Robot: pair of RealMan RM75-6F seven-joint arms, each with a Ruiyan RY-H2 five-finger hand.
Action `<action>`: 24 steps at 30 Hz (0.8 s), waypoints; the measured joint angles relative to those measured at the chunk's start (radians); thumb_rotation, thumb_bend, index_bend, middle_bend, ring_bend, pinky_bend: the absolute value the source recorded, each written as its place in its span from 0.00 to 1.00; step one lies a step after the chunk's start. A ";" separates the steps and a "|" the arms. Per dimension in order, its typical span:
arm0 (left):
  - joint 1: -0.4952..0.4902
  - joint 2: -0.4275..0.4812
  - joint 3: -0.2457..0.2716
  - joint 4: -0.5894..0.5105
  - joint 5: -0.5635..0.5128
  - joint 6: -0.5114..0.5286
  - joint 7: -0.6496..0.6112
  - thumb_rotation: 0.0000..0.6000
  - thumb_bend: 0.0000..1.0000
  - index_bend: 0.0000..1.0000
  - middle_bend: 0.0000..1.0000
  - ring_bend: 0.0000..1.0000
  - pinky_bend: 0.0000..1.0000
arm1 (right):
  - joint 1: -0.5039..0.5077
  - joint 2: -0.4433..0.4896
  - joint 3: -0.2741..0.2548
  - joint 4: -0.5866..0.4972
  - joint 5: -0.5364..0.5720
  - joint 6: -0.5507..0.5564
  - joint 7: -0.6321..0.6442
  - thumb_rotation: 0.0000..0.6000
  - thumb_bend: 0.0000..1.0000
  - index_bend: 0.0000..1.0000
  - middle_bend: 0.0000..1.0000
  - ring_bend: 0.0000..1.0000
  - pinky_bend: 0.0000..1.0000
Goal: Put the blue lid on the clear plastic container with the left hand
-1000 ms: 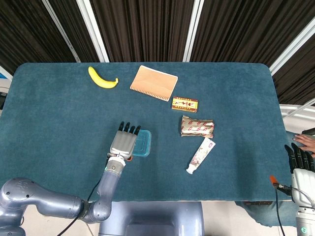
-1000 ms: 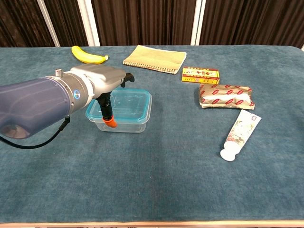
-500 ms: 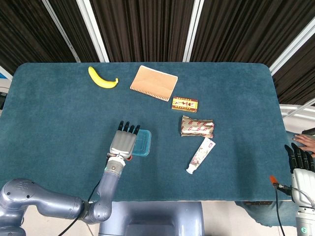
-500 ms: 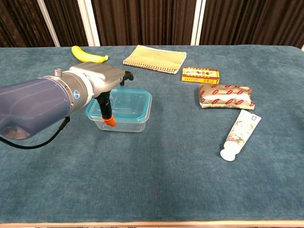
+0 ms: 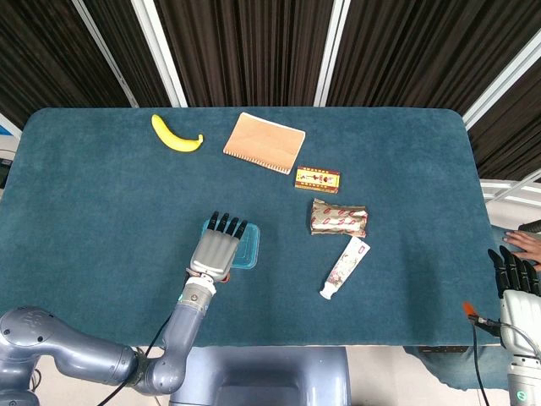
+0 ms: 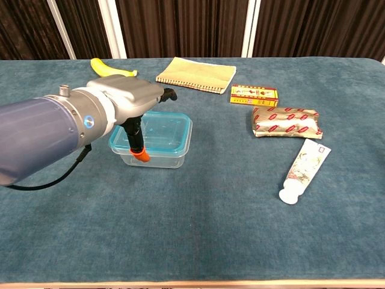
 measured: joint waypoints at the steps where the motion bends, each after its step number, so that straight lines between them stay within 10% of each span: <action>1: 0.001 0.003 0.003 -0.010 0.005 0.004 0.002 1.00 0.15 0.04 0.08 0.00 0.00 | 0.000 0.000 0.000 0.000 0.000 0.000 0.000 1.00 0.27 0.05 0.00 0.00 0.00; 15: 0.018 0.079 -0.005 -0.031 0.180 -0.050 -0.117 1.00 0.43 0.49 0.39 0.02 0.03 | -0.001 -0.001 0.003 -0.002 0.008 0.000 0.001 1.00 0.27 0.05 0.00 0.00 0.00; 24: 0.037 0.089 -0.020 0.064 0.222 -0.124 -0.226 1.00 0.48 0.61 0.51 0.12 0.10 | -0.001 0.000 0.006 -0.007 0.018 -0.003 0.001 1.00 0.27 0.05 0.00 0.00 0.00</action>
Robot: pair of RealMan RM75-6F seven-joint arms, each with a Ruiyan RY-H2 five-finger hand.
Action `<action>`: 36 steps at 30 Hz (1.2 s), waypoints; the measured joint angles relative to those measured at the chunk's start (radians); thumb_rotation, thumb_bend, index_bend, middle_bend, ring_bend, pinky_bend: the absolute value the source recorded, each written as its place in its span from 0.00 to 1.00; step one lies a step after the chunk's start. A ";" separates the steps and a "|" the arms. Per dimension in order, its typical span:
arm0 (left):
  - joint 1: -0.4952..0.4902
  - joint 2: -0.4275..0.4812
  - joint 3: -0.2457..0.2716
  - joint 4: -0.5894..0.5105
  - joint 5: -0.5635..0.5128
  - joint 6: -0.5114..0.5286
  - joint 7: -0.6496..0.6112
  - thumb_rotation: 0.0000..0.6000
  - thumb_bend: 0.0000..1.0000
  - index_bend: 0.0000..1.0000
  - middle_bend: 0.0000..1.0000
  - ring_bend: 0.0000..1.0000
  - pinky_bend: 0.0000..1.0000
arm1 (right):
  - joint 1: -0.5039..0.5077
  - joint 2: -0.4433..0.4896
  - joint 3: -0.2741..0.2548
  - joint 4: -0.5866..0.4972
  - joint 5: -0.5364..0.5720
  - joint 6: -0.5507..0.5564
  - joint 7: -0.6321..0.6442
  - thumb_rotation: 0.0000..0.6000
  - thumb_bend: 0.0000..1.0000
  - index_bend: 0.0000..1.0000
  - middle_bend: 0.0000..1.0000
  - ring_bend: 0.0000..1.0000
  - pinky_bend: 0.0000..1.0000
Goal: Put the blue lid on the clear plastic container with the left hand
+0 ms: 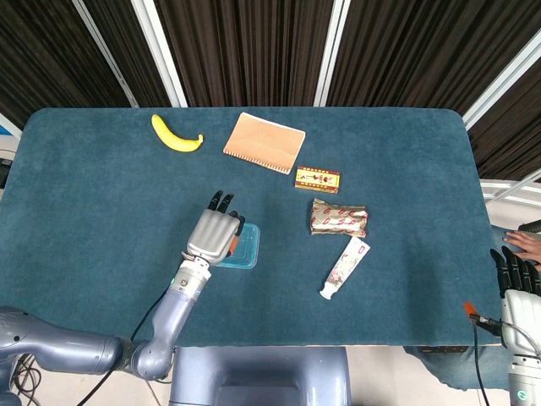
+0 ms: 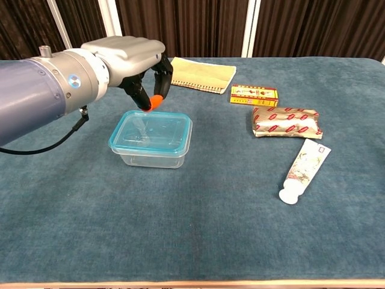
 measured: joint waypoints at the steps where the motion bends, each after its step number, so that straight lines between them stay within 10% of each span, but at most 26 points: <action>1: 0.000 -0.002 0.000 0.008 0.001 -0.006 -0.003 1.00 0.49 0.62 0.53 0.14 0.10 | 0.000 0.000 0.000 0.000 0.000 0.000 0.000 1.00 0.27 0.05 0.00 0.00 0.00; 36: 0.001 -0.074 0.050 0.131 -0.023 -0.029 0.080 1.00 0.50 0.63 0.53 0.18 0.10 | 0.001 0.006 -0.002 -0.011 0.013 -0.016 0.004 1.00 0.27 0.05 0.00 0.00 0.00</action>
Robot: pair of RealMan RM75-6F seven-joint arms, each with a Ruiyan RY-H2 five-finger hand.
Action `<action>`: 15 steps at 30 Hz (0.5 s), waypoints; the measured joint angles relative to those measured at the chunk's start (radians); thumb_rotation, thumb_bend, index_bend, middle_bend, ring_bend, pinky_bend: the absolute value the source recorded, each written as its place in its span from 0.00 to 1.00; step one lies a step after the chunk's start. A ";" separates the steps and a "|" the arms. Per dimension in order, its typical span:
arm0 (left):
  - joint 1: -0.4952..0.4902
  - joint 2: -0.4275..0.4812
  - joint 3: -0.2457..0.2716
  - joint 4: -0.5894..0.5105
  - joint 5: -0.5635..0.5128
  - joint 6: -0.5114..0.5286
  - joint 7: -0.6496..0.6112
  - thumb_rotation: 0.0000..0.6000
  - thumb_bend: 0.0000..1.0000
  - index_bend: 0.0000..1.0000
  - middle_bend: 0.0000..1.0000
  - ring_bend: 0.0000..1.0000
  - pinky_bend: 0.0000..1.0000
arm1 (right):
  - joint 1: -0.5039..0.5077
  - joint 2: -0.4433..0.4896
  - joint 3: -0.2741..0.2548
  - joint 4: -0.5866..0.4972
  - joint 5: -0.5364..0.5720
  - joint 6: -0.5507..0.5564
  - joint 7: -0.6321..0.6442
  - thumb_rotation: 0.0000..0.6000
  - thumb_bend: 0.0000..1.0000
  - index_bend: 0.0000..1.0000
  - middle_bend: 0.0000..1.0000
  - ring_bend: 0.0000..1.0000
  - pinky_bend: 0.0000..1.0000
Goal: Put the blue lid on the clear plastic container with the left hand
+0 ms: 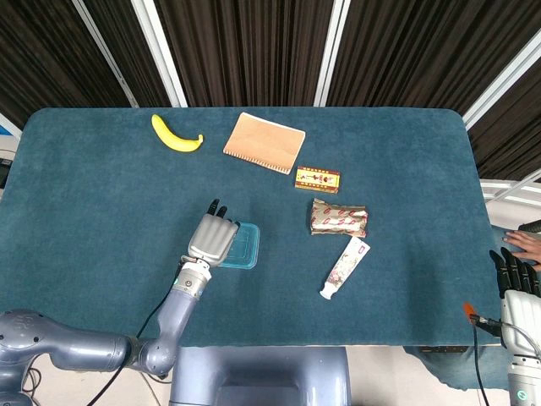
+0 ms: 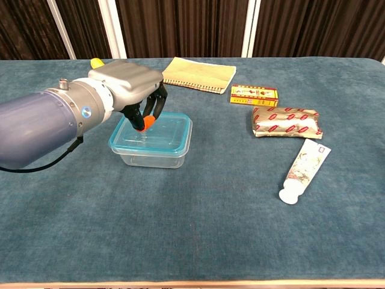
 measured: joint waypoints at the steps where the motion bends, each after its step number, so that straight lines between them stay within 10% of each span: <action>1: 0.001 -0.003 0.001 0.004 0.000 -0.002 0.000 1.00 0.50 0.63 0.53 0.18 0.10 | 0.000 0.000 0.000 -0.001 0.000 0.000 -0.001 1.00 0.27 0.05 0.00 0.00 0.00; 15: 0.008 -0.036 0.015 0.048 0.018 -0.015 0.015 1.00 0.50 0.63 0.53 0.18 0.10 | 0.000 0.001 0.001 -0.002 0.002 0.001 0.001 1.00 0.27 0.05 0.00 0.00 0.00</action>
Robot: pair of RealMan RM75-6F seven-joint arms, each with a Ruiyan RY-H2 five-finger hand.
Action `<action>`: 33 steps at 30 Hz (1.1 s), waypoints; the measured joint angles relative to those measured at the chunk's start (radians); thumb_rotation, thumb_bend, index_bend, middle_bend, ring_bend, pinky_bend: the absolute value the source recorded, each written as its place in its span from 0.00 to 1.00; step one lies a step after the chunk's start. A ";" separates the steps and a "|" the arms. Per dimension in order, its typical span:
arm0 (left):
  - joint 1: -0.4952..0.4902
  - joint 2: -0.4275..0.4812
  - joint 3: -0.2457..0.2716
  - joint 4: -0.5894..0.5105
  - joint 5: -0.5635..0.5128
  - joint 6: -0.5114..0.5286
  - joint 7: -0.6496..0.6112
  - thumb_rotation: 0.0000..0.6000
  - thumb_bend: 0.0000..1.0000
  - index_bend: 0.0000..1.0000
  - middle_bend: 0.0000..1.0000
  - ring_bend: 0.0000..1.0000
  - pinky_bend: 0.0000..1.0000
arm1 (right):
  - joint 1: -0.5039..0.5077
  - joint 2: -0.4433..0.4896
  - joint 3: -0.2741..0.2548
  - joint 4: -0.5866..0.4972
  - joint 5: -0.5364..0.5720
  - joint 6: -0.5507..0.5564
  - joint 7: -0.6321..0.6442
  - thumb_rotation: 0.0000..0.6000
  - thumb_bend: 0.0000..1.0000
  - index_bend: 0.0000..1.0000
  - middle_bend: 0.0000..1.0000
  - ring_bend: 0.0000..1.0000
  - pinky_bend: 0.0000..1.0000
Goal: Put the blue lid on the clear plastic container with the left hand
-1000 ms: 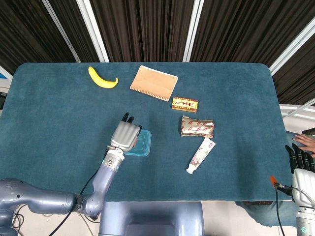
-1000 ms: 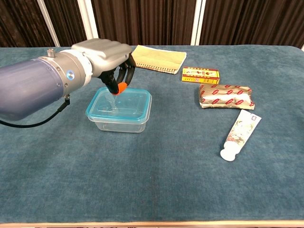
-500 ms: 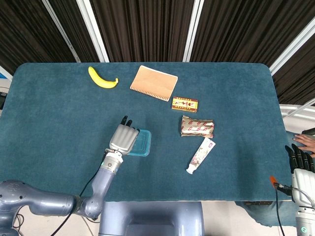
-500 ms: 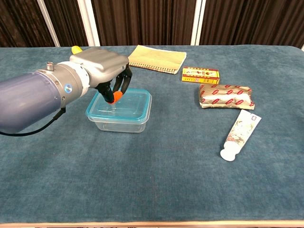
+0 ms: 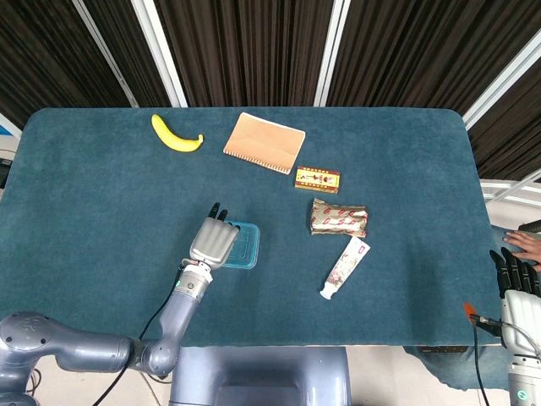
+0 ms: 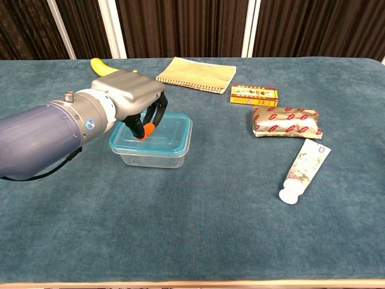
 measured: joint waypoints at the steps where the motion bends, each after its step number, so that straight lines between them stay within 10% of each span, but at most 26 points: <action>1: 0.001 -0.002 0.001 0.003 0.001 0.000 0.002 1.00 0.50 0.63 0.53 0.18 0.10 | 0.000 0.000 0.000 0.000 0.000 0.000 0.000 1.00 0.27 0.05 0.00 0.00 0.00; 33: 0.044 -0.132 -0.025 0.083 -0.011 0.092 0.097 1.00 0.48 0.61 0.53 0.17 0.07 | 0.000 0.004 -0.001 -0.004 0.003 -0.004 0.009 1.00 0.27 0.05 0.00 0.00 0.00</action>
